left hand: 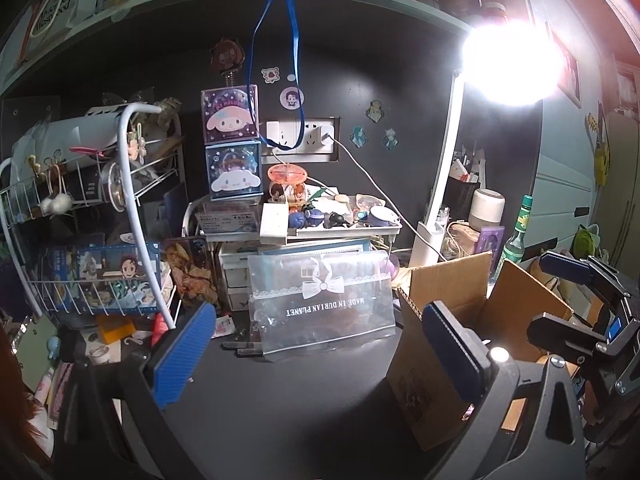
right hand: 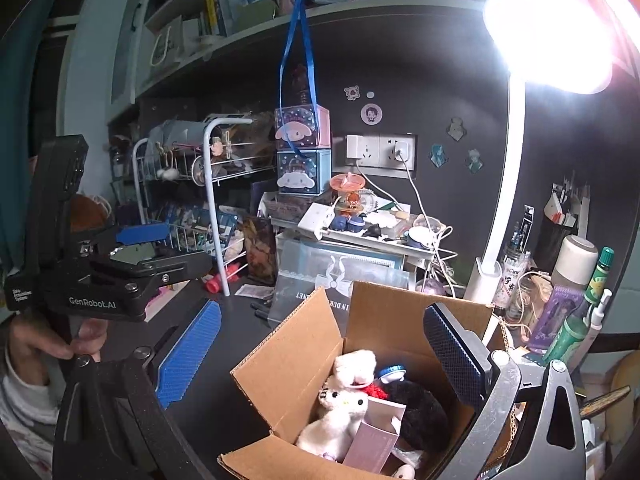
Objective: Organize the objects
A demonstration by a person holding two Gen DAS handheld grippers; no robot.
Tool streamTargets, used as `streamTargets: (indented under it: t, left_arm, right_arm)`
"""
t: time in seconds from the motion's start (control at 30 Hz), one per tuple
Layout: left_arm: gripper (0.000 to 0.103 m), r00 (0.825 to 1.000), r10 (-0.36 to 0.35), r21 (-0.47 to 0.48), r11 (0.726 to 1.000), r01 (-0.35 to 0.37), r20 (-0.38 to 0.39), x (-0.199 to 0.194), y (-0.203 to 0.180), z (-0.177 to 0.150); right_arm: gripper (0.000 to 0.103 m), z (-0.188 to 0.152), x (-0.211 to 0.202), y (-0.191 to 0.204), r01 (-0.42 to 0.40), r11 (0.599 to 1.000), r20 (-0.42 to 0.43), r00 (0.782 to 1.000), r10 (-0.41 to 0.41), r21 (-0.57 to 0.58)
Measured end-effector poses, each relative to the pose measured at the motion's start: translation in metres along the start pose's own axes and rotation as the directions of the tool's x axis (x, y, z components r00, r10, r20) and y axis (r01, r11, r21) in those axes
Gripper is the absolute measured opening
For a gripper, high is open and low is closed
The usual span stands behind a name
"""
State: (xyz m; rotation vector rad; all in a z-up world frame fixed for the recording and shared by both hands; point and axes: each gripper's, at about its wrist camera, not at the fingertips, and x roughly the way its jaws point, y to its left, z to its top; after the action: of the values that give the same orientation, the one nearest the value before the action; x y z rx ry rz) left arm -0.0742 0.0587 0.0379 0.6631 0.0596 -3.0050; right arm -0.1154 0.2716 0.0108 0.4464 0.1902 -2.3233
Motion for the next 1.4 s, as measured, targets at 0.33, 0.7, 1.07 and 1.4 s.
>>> streamTargets:
  t: [0.33,0.7,1.07,1.4]
  left_arm:
    - [0.103,1.0,-0.012,-0.004,1.0,0.012,-0.008,0.0,0.001,0.001]
    - [0.103,1.0,-0.006,-0.001,1.0,0.006,-0.002,-0.003,0.002,0.001]
    - [0.103,1.0,-0.015,-0.001,1.0,0.015,-0.003,-0.006,0.002,0.001]
    - [0.103,1.0,-0.013,0.006,1.0,0.013,-0.008,-0.007,0.0,0.001]
  right_arm:
    - [0.102,0.0,-0.001,-0.001,0.002,1.0,0.001,1.0,-0.002,-0.003]
    - [0.102,0.0,-0.002,0.002,0.006,1.0,0.001,1.0,-0.006,0.001]
    - [0.102,0.001,-0.002,-0.006,-0.005,1.0,-0.004,1.0,0.005,0.002]
    - [0.102,0.0,-0.001,-0.01,-0.01,1.0,-0.003,1.0,0.01,-0.002]
